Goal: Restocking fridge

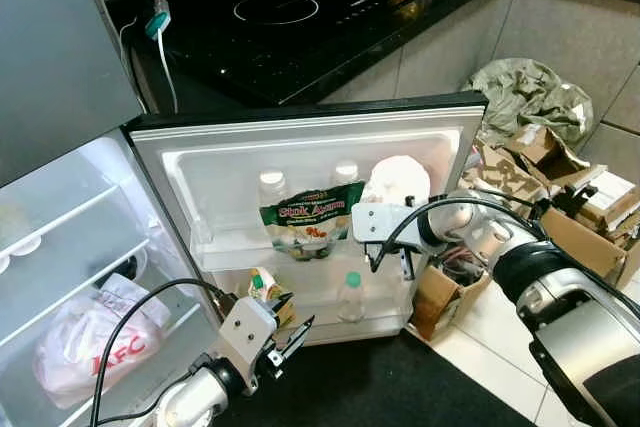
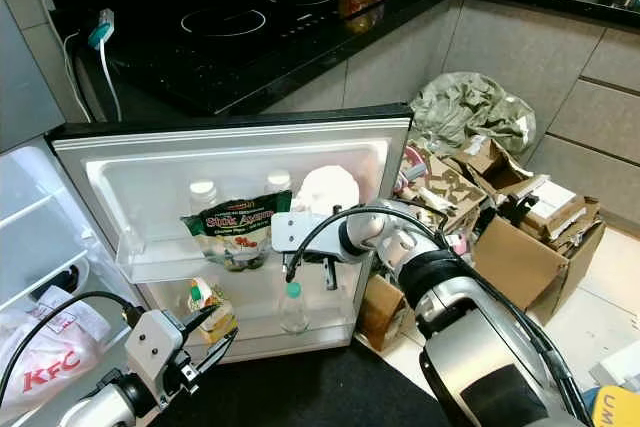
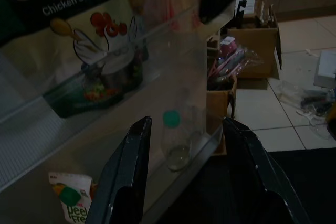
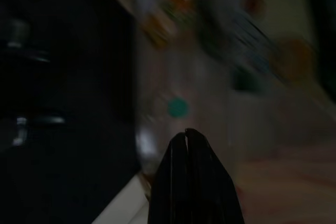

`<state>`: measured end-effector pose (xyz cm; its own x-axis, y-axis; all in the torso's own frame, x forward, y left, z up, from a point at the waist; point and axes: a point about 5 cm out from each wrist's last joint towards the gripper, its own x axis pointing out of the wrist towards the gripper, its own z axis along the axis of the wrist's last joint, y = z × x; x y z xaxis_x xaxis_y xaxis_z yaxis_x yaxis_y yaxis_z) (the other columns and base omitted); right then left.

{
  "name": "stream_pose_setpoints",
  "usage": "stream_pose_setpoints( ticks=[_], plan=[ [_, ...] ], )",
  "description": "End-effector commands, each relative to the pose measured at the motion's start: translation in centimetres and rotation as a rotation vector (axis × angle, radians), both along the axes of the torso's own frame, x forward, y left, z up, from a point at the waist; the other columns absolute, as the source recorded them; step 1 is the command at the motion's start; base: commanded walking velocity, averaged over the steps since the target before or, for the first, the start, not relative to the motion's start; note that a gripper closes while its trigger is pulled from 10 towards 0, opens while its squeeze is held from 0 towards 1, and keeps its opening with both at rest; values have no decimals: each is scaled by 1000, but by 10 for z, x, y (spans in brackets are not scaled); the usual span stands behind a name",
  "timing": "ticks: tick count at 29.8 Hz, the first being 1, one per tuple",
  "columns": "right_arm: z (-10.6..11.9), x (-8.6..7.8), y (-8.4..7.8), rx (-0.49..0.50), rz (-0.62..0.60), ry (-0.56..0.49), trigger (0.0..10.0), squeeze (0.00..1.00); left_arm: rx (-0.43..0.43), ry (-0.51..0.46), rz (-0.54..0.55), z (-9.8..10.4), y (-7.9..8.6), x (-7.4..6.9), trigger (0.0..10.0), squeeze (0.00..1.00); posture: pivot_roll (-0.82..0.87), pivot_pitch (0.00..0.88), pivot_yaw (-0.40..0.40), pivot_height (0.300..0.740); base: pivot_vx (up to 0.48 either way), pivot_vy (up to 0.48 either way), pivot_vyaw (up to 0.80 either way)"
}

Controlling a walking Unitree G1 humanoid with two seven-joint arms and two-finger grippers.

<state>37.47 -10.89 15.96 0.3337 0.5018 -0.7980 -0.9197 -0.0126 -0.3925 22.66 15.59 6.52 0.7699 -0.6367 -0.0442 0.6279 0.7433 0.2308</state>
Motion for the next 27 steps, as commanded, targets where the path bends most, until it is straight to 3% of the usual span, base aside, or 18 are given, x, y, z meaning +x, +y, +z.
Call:
stream_pose_setpoints(
  ticks=[1,6,10,12,14,15,16,17,19,22,27],
  plan=[
    [-20,-15,-4,-31,68,157,0,0,29,22,-7,-6,4,-4,10000,0,-53,117,-28,740,0,0,0],
    [-20,-31,0,2,189,273,0,0,31,19,1,-7,4,-4,10000,0,-53,118,-32,740,0,0,0],
    [-5,-32,7,58,218,276,0,0,26,18,8,-8,5,-4,10000,0,-53,119,-33,740,0,0,0],
    [15,-28,12,105,232,236,0,0,25,19,9,-9,6,-3,10000,0,-54,115,-32,740,0,0,0],
    [23,-25,13,120,233,201,1373,0,26,18,9,-9,6,-3,10000,0,-56,112,-31,740,0,0,0],
    [23,-25,13,120,233,201,1373,0,26,18,9,-9,6,-3,10000,0,-56,112,-31,740,0,0,0],
    [29,-21,12,131,221,161,2902,0,25,16,10,-10,6,-2,10000,0,-57,111,-31,740,0,0,0],
    [29,-21,12,131,221,161,2902,0,25,16,10,-10,6,-2,10000,0,-57,111,-31,740,0,0,0],
    [36,-16,11,149,203,113,10000,0,24,13,11,-9,5,-1,10000,0,-58,109,-33,740,0,0,0],
    [46,-15,8,201,186,110,10000,0,21,11,10,-7,4,-1,10000,0,-59,108,-34,740,0,0,0],
    [72,-30,4,310,261,229,10000,0,21,12,1,-6,3,-2,10000,0,-63,104,-34,740,0,0,0]
  ],
)
